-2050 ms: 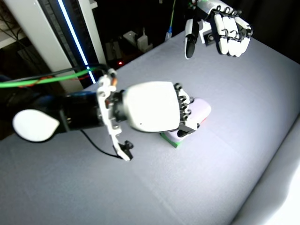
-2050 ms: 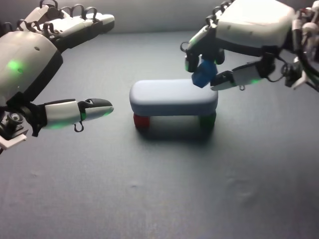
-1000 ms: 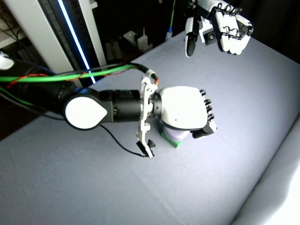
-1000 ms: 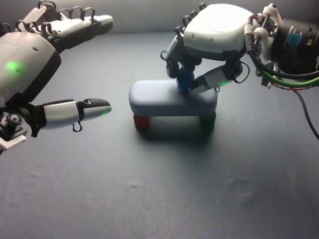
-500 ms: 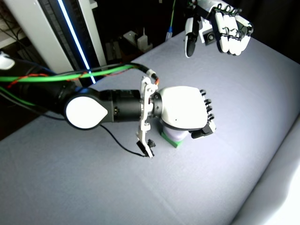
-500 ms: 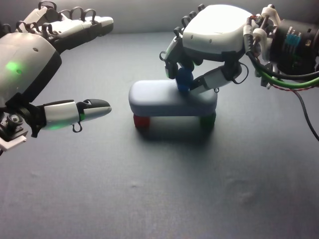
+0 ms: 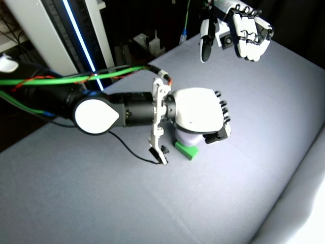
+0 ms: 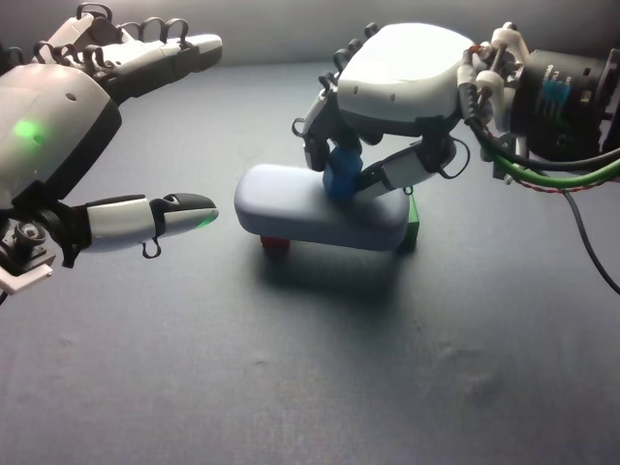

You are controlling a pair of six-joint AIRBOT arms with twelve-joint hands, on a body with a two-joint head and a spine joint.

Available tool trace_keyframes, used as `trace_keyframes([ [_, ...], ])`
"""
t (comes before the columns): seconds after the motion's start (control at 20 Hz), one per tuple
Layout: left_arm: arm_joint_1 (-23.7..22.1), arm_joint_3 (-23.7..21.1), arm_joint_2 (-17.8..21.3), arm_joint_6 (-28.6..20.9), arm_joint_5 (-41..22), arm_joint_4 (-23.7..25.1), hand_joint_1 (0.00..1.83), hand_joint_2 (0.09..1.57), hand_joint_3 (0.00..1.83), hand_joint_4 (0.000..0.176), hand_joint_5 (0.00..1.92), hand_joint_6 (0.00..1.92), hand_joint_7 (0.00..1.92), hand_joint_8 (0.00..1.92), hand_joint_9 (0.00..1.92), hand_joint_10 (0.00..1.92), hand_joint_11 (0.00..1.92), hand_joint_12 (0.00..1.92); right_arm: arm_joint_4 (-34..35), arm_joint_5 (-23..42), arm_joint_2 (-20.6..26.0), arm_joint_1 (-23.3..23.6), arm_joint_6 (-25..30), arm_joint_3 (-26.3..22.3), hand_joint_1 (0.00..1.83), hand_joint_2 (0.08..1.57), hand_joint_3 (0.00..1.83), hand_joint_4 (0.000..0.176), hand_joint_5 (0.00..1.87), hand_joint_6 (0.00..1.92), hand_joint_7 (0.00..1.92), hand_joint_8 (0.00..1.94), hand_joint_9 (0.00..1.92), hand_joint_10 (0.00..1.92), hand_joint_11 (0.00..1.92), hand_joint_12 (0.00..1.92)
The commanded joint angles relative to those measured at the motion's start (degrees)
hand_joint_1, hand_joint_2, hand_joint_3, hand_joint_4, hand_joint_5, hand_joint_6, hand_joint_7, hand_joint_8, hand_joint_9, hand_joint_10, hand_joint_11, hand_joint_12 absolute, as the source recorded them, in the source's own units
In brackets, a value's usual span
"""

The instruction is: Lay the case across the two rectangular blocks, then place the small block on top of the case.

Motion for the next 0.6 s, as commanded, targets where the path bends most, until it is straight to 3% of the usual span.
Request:
trace_keyframes([
  [0.0, -0.6, 0.2, -0.2, -0.2, -7.0, 0.7, 1.01, 0.89, 0.0, 0.0, 0.44, 0.0, 0.48, 0.0, 0.49, 0.01, 0.0, 1.31, 1.5, 4.8, 0.1, 0.9, 0.0, 0.0, 1.28, 1.09, 0.0, 0.0, 1.0, 0.84, 1.06, 1.0, 1.06, 1.16, 0.93, 1.54],
  [0.1, -0.6, 0.2, -0.2, -0.3, -7.0, 0.7, 1.01, 0.89, 0.0, 0.0, 0.44, 0.0, 0.47, 0.0, 0.48, 0.01, 0.0, 1.27, 1.6, 4.8, 0.1, 1.0, 0.0, 0.2, 1.26, 1.11, 0.0, 0.0, 1.0, 0.8, 1.01, 1.17, 1.01, 1.3, 0.92, 1.67],
  [0.2, -0.6, 0.2, -0.3, -0.3, -6.9, 0.7, 1.02, 0.89, 0.0, 0.0, 0.44, 0.0, 0.46, 0.0, 0.48, 0.0, 0.0, 1.23, 1.5, 4.7, 0.1, 1.1, 0.0, 0.2, 1.25, 1.1, 0.0, 0.0, 1.01, 0.81, 1.02, 1.11, 0.99, 1.22, 0.85, 1.6],
  [0.25, -0.6, 0.2, -0.3, -0.3, -6.9, 0.7, 1.01, 0.89, 0.0, 0.0, 0.43, 0.0, 0.46, 0.0, 0.49, 0.01, 0.0, 1.25, 1.5, 4.6, 0.1, 1.1, 0.0, 0.1, 1.27, 1.09, 0.0, 0.0, 1.07, 0.66, 1.02, 1.18, 0.99, 1.35, 0.88, 1.67],
  [0.4, -0.6, 0.2, -0.3, -0.6, -6.9, 0.7, 1.0, 0.89, 0.0, 0.0, 0.44, 0.0, 0.47, 0.0, 0.49, 0.01, 0.0, 1.24, 1.5, 4.0, 0.1, 1.1, 0.0, 0.4, 1.27, 1.09, 0.0, 0.0, 1.08, 0.67, 1.03, 1.12, 0.99, 1.25, 0.86, 1.62],
  [0.5, -0.6, 0.2, -0.3, -0.6, -6.9, 0.7, 1.02, 0.89, 0.0, 0.0, 0.43, 0.0, 0.46, 0.0, 0.49, 0.0, 0.0, 1.24, 1.5, 4.0, 0.1, 1.1, 0.0, 0.5, 1.28, 1.09, 0.0, 0.0, 1.1, 0.61, 1.01, 1.18, 0.94, 1.37, 0.83, 1.69],
  [0.55, -0.5, 0.2, -0.3, -0.6, -6.9, 0.7, 1.02, 0.89, 0.0, 0.0, 0.42, 0.0, 0.45, 0.0, 0.47, 0.0, 0.0, 1.24, 1.5, 4.0, 0.1, 1.1, 0.0, 0.5, 1.27, 1.07, 0.0, 0.0, 1.11, 0.61, 1.06, 1.1, 0.98, 1.3, 0.83, 1.65],
])
